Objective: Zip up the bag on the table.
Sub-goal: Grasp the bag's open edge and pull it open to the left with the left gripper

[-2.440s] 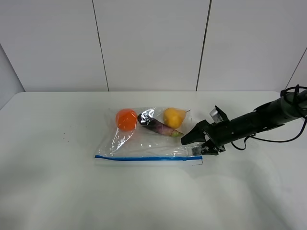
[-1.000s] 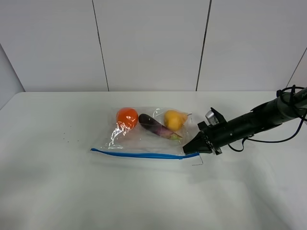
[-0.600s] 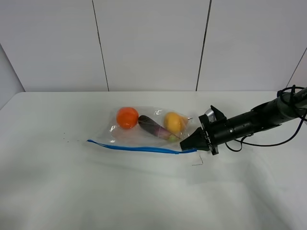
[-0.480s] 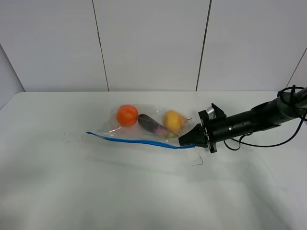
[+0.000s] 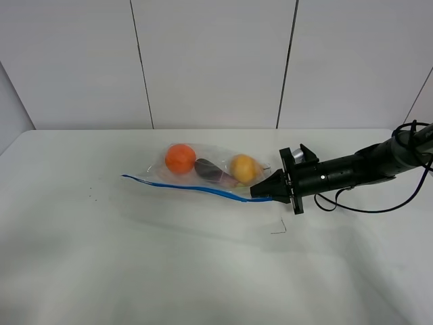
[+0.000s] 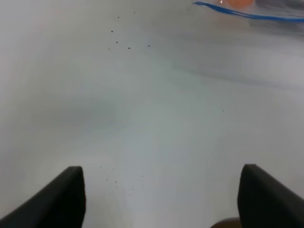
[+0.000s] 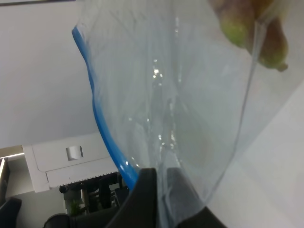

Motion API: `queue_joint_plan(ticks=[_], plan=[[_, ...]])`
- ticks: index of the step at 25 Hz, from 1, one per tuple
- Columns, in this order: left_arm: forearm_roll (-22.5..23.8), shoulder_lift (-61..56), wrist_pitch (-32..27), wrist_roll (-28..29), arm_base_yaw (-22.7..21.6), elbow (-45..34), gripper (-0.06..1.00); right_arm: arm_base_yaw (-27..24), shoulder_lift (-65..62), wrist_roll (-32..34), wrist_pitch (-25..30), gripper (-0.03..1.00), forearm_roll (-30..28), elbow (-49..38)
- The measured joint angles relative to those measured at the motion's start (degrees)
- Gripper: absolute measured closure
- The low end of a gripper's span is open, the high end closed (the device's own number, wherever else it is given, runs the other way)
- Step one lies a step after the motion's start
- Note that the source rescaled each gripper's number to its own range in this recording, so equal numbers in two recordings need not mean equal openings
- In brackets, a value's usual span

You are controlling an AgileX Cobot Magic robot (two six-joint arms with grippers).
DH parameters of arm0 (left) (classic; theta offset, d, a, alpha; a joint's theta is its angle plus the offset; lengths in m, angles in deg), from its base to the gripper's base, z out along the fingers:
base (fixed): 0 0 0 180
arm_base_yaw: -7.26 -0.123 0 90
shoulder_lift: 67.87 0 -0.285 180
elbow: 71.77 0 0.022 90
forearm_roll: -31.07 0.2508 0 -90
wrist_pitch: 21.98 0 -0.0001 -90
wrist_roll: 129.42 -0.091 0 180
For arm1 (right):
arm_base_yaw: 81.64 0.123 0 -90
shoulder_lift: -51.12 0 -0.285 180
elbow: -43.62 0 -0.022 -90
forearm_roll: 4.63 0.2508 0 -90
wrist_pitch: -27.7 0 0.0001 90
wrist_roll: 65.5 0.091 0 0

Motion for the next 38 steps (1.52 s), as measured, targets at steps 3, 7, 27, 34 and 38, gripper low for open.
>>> queue_joint_plan(ticks=[3, 7, 27, 34, 38], plan=[[0.00, 0.00, 0.00, 0.00, 0.00, 0.00, -0.01, 0.00, 0.00, 0.92, 0.02, 0.97, 0.05, 0.00], [0.00, 0.00, 0.00, 0.00, 0.00, 0.00, -0.01, 0.00, 0.00, 1.32, 0.14, 0.97, 0.15, 0.00], [0.00, 0.10, 0.67, 2.17, 0.00, 1.23, -0.01, 0.00, -1.57, 1.46, -0.06, 0.97, 0.22, 0.00], [-0.18, 15.06, 3.21, 7.58, 0.00, 14.91, -0.01, 0.00, -1.80, 1.46, -0.19, 0.97, 0.34, 0.00], [-0.18, 26.50, 4.33, 6.27, 0.00, 22.62, -0.01, 0.00, -1.80, 1.46, -0.19, 0.97, 0.34, 0.00]])
